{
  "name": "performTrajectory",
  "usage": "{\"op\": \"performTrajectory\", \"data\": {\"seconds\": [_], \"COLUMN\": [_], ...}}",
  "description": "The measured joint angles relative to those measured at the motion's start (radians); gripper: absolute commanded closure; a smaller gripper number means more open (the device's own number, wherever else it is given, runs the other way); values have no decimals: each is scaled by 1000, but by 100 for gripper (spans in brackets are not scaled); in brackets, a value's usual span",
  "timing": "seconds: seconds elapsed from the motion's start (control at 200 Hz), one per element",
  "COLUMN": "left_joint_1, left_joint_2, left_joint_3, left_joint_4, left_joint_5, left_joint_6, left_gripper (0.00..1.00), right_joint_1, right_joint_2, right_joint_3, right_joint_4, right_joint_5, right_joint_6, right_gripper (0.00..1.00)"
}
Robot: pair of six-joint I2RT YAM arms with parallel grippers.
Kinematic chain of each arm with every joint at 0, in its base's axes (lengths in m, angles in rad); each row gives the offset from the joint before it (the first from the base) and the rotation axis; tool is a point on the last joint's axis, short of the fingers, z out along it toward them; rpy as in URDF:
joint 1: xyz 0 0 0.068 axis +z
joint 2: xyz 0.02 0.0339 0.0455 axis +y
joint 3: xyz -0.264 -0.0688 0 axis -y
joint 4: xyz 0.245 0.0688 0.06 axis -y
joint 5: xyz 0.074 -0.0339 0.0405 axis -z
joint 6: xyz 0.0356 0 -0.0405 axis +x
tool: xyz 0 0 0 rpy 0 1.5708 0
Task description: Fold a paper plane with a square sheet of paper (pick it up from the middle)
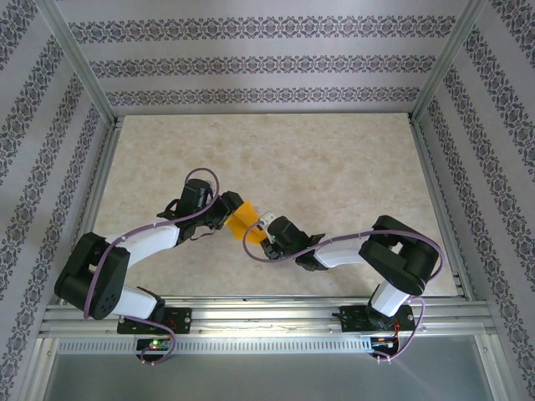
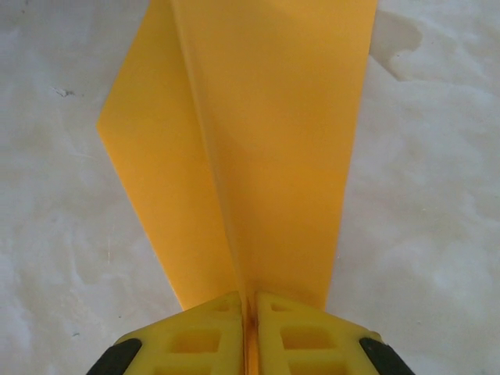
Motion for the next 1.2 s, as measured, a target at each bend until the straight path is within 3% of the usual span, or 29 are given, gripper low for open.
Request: {"op": "performTrajectory", "data": {"seconds": [0.475, 0.809, 1.204], "left_joint_1": [0, 0, 0], "left_joint_2": [-32, -21, 136], "left_joint_3": [-11, -11, -11], "left_joint_4": [-59, -47, 97], "left_joint_5": [-17, -2, 102], "left_joint_6": [34, 48, 48], "left_gripper": [55, 88, 96], "right_joint_1": [-121, -182, -234], "right_joint_2": [61, 99, 131], "right_joint_3": [53, 80, 95], "right_joint_4": [10, 12, 21], "right_joint_5": [-315, -478, -597], "right_joint_6": [179, 306, 416], "right_gripper": [91, 90, 91]}}
